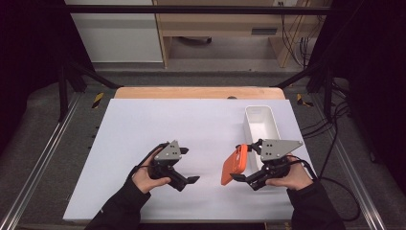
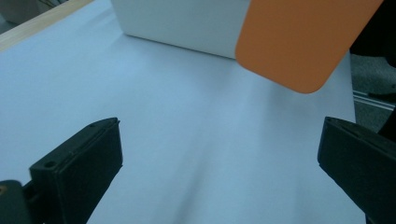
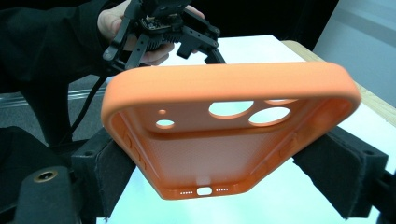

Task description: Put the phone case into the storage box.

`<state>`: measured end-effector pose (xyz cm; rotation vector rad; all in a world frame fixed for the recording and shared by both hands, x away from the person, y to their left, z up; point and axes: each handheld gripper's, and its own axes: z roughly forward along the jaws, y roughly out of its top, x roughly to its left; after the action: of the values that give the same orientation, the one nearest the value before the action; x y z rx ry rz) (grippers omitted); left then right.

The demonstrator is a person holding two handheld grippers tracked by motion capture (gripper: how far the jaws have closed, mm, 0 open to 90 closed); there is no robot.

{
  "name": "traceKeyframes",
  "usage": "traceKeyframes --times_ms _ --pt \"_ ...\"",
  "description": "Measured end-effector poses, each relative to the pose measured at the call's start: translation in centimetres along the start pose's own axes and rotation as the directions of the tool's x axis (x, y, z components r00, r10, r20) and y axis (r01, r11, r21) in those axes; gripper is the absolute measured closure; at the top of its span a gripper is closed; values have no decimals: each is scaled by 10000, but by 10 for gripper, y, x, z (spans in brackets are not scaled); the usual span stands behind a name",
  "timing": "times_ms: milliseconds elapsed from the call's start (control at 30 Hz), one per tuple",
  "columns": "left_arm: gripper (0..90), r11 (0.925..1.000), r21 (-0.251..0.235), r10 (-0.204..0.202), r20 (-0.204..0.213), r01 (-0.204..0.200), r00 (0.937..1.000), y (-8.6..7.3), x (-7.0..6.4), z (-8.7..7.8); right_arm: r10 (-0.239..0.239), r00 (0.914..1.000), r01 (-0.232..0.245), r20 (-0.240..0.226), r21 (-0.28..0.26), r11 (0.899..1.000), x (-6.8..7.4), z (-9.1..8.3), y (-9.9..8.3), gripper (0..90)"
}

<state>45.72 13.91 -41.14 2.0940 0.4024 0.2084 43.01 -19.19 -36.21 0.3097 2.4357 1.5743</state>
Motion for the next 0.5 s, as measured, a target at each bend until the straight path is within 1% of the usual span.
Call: traceKeyframes --times_ms 67,133,200,267,367,500 --pt "0 9995 -166 -259 -145 256 9996 -5 4 -5 34 10000 -34 32 6 10000 0 -2 1 156" --pt "0 9990 -198 -411 -426 403 9982 -9 8 -11 109 9999 -109 78 -13 9999 -1 -3 1 156" --pt "0 9978 -283 -621 -693 603 9957 -14 11 -15 182 9997 -182 131 -6 9998 -2 -5 2 156" --pt "0 9964 -379 -795 -874 764 9930 -18 15 -20 267 9995 -268 196 11 9996 -3 -7 3 156" --pt "0 9934 -587 -1053 -1190 989 9873 -26 19 -26 407 9986 -404 349 -79 9992 -5 -10 4 156" --pt "0 9904 -635 -1311 -1524 1227 9796 -34 24 -34 589 9966 -578 583 -214 9981 -8 -13 5 156"
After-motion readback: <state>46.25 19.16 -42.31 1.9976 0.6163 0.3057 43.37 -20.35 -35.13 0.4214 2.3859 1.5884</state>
